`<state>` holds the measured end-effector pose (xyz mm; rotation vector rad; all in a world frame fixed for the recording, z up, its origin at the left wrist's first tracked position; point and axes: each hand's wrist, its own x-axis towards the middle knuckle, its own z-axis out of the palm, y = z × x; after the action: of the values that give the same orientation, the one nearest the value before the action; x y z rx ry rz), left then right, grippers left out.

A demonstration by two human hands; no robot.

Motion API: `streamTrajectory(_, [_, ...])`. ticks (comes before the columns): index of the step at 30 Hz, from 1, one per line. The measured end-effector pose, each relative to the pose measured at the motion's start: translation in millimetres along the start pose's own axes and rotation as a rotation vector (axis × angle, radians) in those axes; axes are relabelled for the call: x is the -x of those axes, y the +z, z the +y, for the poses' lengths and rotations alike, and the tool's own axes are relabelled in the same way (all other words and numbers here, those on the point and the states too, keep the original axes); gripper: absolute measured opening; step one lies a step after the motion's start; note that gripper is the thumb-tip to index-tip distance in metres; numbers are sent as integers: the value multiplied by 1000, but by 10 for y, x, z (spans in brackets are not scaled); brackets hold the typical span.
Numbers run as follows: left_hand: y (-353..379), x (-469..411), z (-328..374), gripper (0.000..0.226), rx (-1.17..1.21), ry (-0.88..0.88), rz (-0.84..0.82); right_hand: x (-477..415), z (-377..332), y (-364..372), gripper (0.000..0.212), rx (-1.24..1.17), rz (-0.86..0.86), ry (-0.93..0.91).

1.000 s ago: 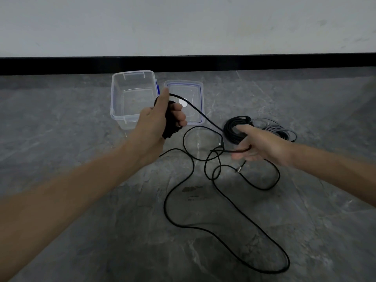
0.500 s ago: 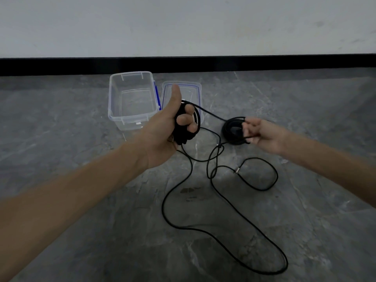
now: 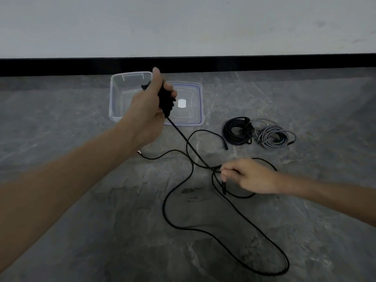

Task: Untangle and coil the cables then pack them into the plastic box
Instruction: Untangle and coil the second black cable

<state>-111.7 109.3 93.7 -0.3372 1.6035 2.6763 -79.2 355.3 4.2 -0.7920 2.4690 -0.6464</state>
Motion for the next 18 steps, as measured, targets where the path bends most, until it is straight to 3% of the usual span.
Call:
streamTrajectory(5, [-248,-130,-293,35,-452,186,102,151,-386,-76,27,160,58,-277])
streamTrajectory(10, [-378,-14,-472,34,-1101,340,-206,213,-927,-429,31,151,168,-443])
streamTrajectory(12, [-361,85,-554,34,-1152,289,-359,190,-1004,-627,30,60,256,-436])
streamTrajectory(18, [-232,411,-492,63,-891,-102,-597,48,-749,-970,28,-38,582,-403])
